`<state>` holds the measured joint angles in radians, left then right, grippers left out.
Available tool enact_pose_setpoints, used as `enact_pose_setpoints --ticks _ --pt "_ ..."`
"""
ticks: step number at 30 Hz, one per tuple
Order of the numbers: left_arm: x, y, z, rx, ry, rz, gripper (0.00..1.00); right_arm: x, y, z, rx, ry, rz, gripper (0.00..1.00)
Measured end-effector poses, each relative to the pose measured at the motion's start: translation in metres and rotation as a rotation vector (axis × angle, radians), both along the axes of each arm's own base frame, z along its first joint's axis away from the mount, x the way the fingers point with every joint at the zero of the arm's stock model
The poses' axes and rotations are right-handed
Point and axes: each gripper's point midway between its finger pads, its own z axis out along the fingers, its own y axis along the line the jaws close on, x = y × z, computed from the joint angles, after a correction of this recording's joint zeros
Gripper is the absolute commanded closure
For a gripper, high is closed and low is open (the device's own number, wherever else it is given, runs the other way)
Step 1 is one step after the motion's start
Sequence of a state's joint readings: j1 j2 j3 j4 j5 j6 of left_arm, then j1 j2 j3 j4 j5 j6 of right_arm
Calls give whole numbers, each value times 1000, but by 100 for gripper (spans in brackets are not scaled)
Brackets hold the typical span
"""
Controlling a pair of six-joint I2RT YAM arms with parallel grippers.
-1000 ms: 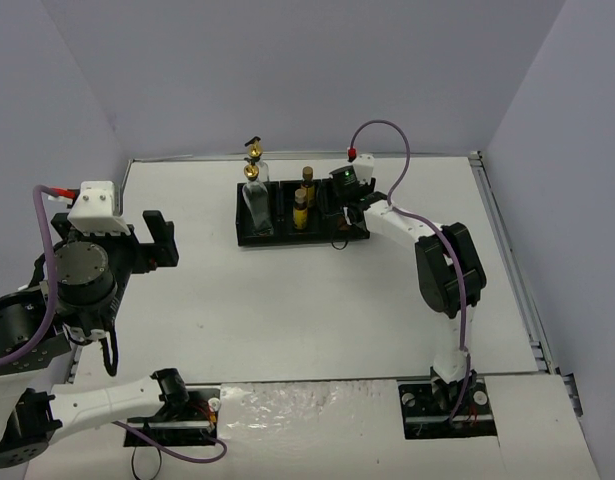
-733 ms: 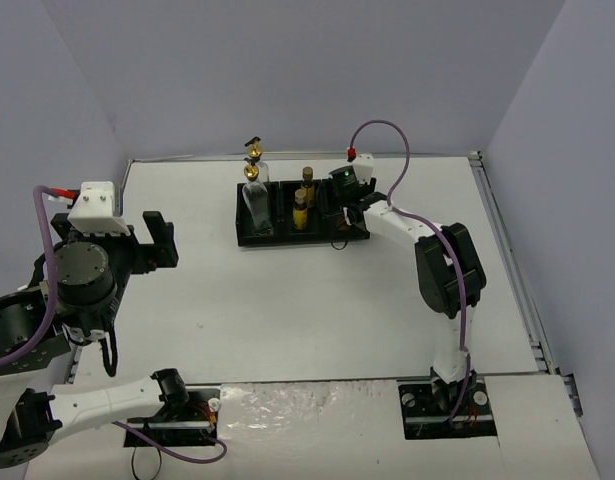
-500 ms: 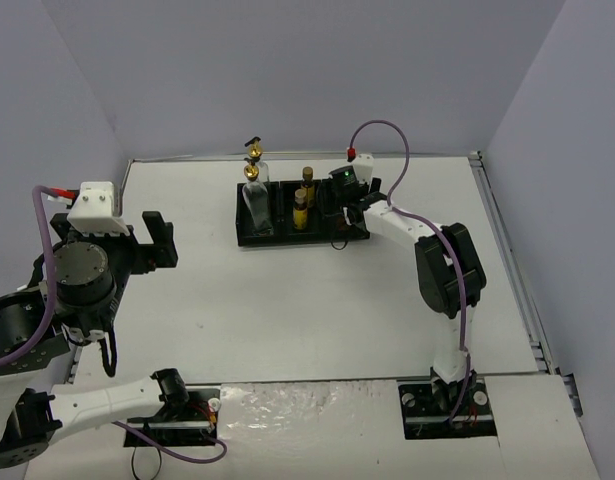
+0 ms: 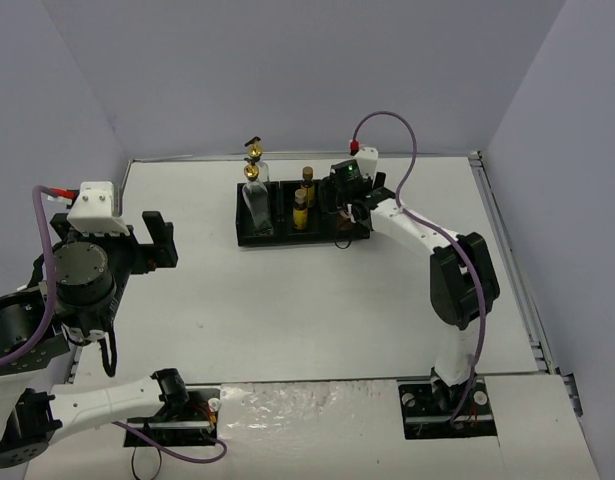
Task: Organize the condiment bottles
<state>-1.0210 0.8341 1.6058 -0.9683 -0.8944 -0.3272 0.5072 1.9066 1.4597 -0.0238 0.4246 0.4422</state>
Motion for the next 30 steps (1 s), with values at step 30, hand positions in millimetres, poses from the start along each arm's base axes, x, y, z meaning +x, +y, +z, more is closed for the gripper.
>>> enact_pose_setpoints --ticks 30 --pt "28 -34 -40 83 91 18 3 -174 -57 199 225 -301 108 0"
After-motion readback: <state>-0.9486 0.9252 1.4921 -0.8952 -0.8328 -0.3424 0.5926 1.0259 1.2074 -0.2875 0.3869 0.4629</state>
